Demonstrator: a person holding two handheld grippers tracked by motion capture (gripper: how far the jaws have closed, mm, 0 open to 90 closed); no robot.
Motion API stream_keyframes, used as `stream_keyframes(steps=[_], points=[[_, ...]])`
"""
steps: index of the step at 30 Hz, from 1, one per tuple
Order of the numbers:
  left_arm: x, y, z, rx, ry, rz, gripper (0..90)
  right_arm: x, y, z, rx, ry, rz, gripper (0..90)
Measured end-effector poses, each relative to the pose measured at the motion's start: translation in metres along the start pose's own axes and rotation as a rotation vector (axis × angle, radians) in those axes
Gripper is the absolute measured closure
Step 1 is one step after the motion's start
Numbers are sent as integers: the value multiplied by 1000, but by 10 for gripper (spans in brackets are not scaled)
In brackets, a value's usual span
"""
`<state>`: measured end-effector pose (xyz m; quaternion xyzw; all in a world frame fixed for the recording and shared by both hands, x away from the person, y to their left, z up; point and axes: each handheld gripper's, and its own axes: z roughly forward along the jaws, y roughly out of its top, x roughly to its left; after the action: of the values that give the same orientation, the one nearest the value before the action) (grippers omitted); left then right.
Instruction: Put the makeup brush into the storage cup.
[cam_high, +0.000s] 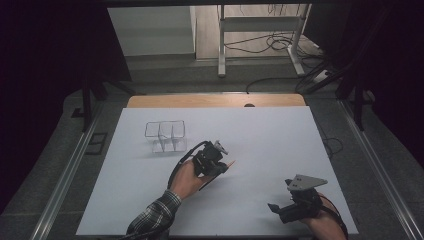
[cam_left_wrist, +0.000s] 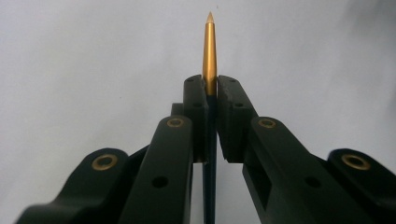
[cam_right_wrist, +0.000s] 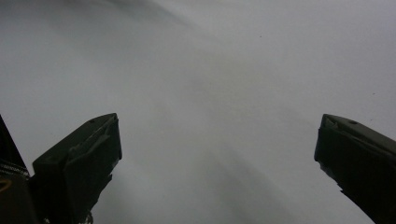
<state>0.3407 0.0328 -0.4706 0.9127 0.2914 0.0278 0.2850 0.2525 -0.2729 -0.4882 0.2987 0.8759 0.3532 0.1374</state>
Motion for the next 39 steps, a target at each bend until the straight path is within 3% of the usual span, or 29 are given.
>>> stream_keyframes(steps=[3,14,39], points=[[1,-2,-7,-46,-3,-21,835,0,0,0,1,0,1,7],[3,-5,-27,-124,1,-31,835,0,0,0,2,0,1,8],[14,-17,-62,-270,48,-67,835,1,0,1,8,2,-2,9]])
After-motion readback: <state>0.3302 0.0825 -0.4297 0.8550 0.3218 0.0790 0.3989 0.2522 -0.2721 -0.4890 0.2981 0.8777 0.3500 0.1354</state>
